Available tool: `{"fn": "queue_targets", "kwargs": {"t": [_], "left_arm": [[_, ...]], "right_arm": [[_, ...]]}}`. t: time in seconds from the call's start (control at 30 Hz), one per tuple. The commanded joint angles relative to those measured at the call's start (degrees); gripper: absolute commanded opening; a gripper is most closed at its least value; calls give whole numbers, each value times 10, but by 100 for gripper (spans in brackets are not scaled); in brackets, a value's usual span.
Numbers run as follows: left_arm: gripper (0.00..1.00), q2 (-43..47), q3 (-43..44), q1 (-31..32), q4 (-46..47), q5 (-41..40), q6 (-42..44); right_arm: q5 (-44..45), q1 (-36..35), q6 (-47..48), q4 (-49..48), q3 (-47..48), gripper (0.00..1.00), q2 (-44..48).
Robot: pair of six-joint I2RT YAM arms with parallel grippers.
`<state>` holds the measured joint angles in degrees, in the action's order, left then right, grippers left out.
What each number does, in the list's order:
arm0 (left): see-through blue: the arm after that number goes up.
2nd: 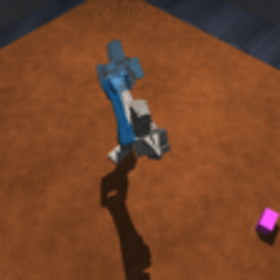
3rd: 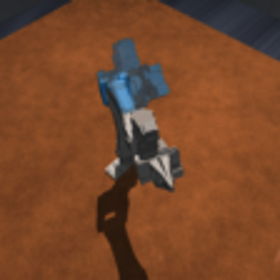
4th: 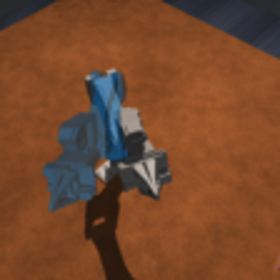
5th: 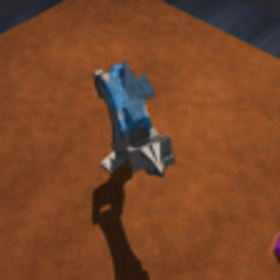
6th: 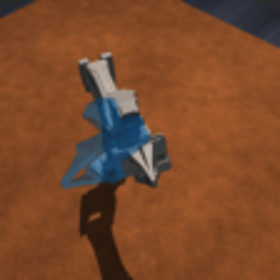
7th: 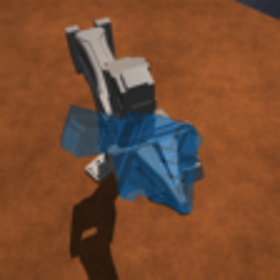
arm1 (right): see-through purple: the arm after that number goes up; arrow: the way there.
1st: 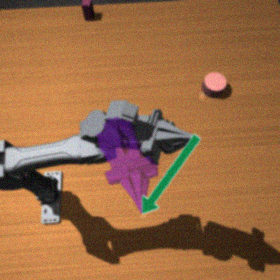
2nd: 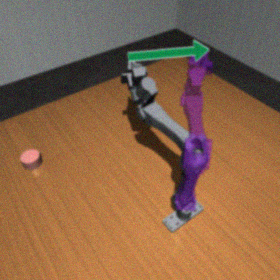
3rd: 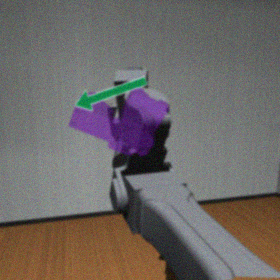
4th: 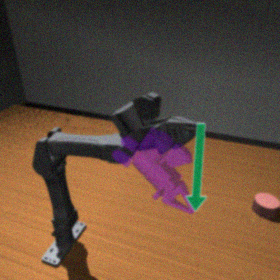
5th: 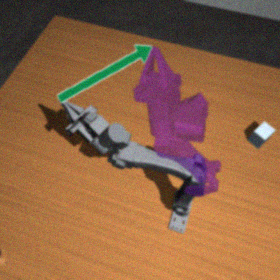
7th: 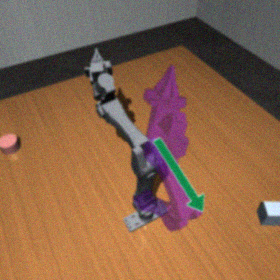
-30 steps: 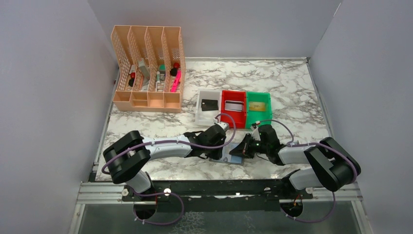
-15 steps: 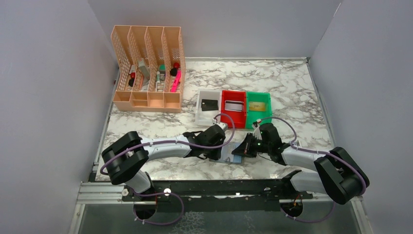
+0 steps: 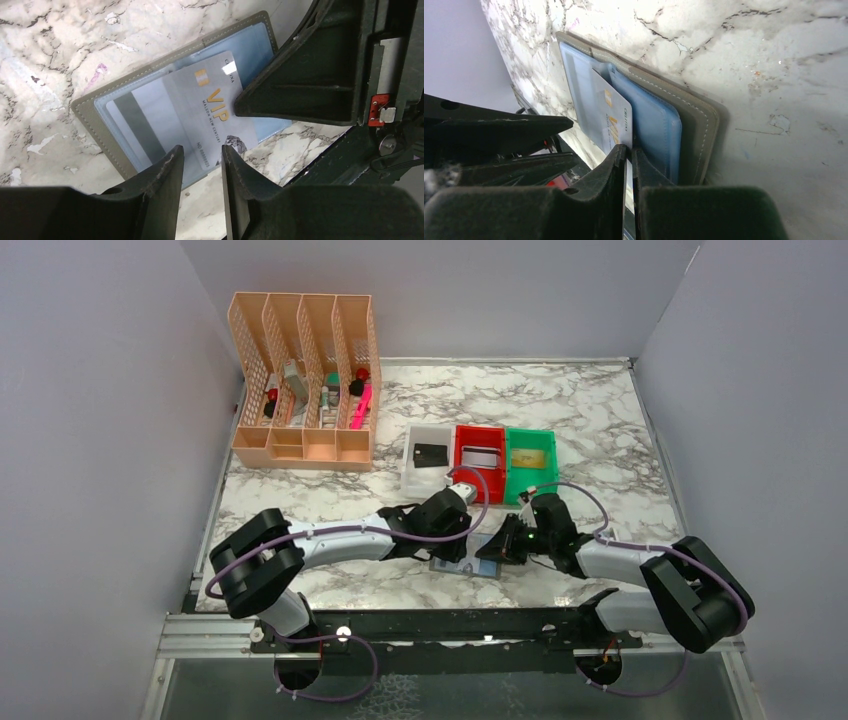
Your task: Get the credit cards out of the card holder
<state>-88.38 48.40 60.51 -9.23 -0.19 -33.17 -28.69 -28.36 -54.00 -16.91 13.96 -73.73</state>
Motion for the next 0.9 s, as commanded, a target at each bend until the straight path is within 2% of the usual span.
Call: {"fn": "queue_targets", "kwargs": {"t": [0.0,0.13,0.33,0.4,0.53,0.7,0.87], "left_arm": [[37,-22,-3,2,34,21,-1],[35,-35,-19,2,38,23,-14],[30,-38,-34,2,35,31,-22],[30,-37,-39,2,34,30,-26],[29,-34,-44,2,35,30,-31],[29,-30,-43,2,34,28,-31],[29,-30,-42,2,28,25,-30]], "right_arm": [[23,5,-9,-3,-12,15,-3],[16,4,-19,-18,-18,22,-1],[8,4,-56,-49,-37,41,-1],[12,4,-62,-53,-42,45,1],[8,4,-56,-62,-46,44,0],[-2,3,-49,-78,-47,31,-11],[-5,2,-48,-94,-52,27,-24]]}}
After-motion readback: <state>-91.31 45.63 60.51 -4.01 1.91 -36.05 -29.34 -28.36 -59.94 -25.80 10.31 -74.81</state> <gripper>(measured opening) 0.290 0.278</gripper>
